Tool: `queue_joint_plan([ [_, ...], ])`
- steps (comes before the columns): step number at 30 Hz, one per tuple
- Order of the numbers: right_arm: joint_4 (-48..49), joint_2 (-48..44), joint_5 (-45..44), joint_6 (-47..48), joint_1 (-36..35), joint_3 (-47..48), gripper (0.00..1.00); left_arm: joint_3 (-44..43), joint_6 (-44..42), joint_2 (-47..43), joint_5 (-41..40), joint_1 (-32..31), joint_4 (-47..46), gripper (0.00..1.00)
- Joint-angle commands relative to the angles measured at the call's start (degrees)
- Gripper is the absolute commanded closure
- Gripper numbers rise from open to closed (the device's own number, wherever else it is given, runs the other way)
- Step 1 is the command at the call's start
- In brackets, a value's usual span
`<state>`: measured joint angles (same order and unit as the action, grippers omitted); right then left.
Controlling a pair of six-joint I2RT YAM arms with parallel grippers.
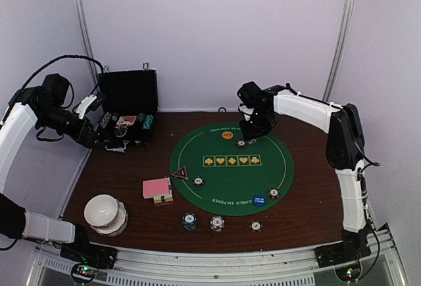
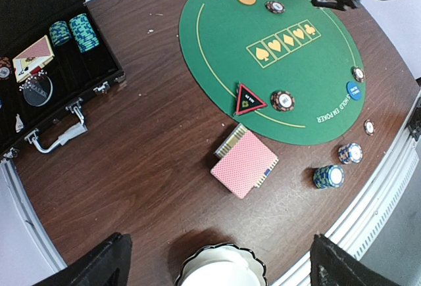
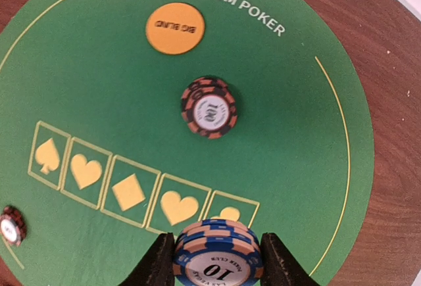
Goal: Distribute texas hold em gaming equipment
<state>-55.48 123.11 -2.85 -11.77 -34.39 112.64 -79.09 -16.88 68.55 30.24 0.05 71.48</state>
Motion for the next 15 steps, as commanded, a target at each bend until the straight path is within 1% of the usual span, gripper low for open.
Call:
queue_joint_plan([
  [1,1.38,6.39,-0.39,-0.27,3.45,5.51,0.87,-1.24,-1.04,-0.04,0.36,0.38,-0.09,0.02],
  [6,1.23,12.20,-0.37,-0.83,6.02,10.65,0.87,-1.07,-1.08,0.09,0.45,0.38,-0.12,0.03],
  [15,1.98,16.86,0.24,-1.17,8.24,13.64,0.87,-1.13,-1.31,0.94,0.60,0.38,-0.16,0.02],
])
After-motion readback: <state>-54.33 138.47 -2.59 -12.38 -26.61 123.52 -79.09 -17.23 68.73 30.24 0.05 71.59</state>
